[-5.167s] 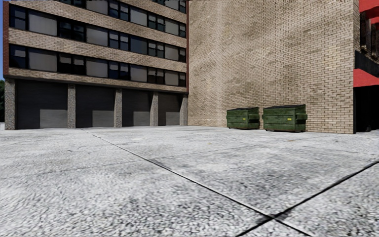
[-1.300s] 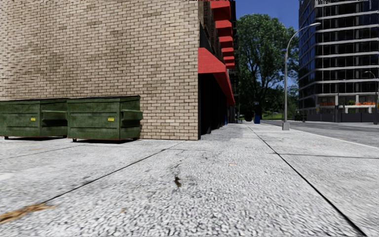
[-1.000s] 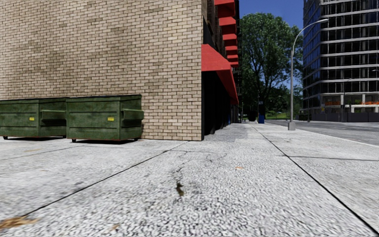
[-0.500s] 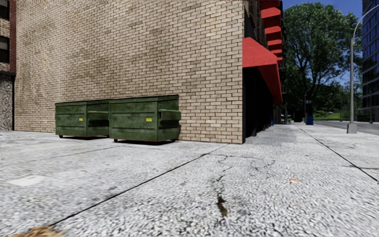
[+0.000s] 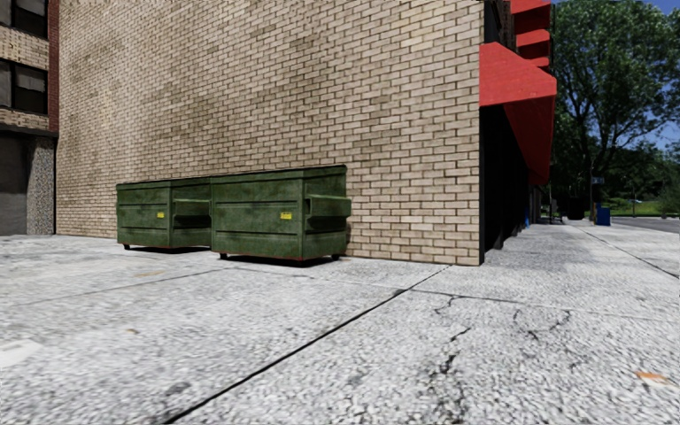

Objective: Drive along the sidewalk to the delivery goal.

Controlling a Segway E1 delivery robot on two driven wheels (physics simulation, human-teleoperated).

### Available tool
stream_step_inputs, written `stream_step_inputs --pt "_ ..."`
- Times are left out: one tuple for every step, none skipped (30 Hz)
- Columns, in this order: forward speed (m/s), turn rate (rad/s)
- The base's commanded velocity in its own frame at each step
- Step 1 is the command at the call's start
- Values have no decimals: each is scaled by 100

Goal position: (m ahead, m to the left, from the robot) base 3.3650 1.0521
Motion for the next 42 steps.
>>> stream_step_inputs --pt "151 59" --pt "151 59" --pt "151 50" --pt "151 34" --pt "151 22" --pt "151 22" --pt "151 16" --pt "151 13" --pt "151 8" --pt "151 6" --pt "151 6" --pt "151 6" --pt "151 6" --pt "151 5" --pt "151 5" --pt "151 5" --pt "151 14" --pt "151 14" --pt "151 23" --pt "151 25" --pt "151 28" --pt "151 32" --pt "151 35" --pt "151 37" --pt "151 42" --pt "151 46" --pt "151 47" --pt "151 47" --pt "151 48" --pt "151 56" --pt "151 68" --pt "151 72" --pt "151 72" --pt "151 72" --pt "151 73" --pt "151 73" --pt "151 0" --pt "151 0" --pt "151 0" --pt "151 0" --pt "151 0" --pt "151 0"
